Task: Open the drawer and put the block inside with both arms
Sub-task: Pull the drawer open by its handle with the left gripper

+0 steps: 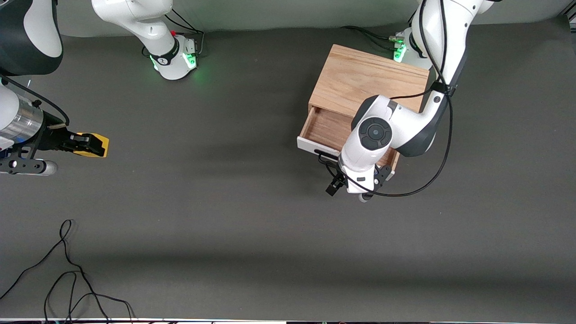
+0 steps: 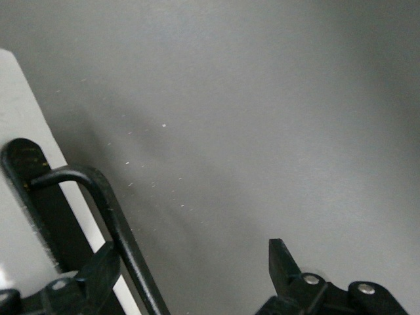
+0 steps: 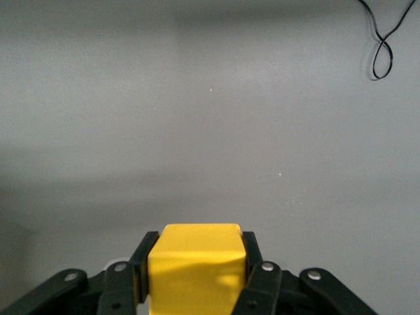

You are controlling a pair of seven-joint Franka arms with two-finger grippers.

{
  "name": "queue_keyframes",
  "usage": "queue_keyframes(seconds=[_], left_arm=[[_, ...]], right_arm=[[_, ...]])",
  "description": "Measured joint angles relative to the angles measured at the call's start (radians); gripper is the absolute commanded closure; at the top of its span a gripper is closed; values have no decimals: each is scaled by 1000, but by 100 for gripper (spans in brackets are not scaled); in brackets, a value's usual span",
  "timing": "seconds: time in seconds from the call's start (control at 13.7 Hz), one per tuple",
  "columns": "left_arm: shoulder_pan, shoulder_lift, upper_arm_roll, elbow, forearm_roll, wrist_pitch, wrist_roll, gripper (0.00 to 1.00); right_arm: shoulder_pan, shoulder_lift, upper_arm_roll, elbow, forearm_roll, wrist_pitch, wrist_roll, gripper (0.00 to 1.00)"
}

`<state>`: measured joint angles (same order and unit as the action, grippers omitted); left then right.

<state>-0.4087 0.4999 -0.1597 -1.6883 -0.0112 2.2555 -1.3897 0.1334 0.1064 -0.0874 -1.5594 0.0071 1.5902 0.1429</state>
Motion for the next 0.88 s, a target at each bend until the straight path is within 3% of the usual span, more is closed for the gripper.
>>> queue_keyframes(seconds=[0.29,0.59,0.73,0.88], left_arm=[[33,-30,8,83,1,-58,50,0],[97,-117,11,255,2,-471,195,0],[146,-161,13,341,3,-681,375,0],[213,-207,17,379,5,-782,591,0]], right_arm=[[2,0,0,-4,0,0,0,71],[3,0,0,-8,0,0,0,71],[14,0,1,-9,2,0,0,71],[39,0,2,-9,9,0,11,71]])
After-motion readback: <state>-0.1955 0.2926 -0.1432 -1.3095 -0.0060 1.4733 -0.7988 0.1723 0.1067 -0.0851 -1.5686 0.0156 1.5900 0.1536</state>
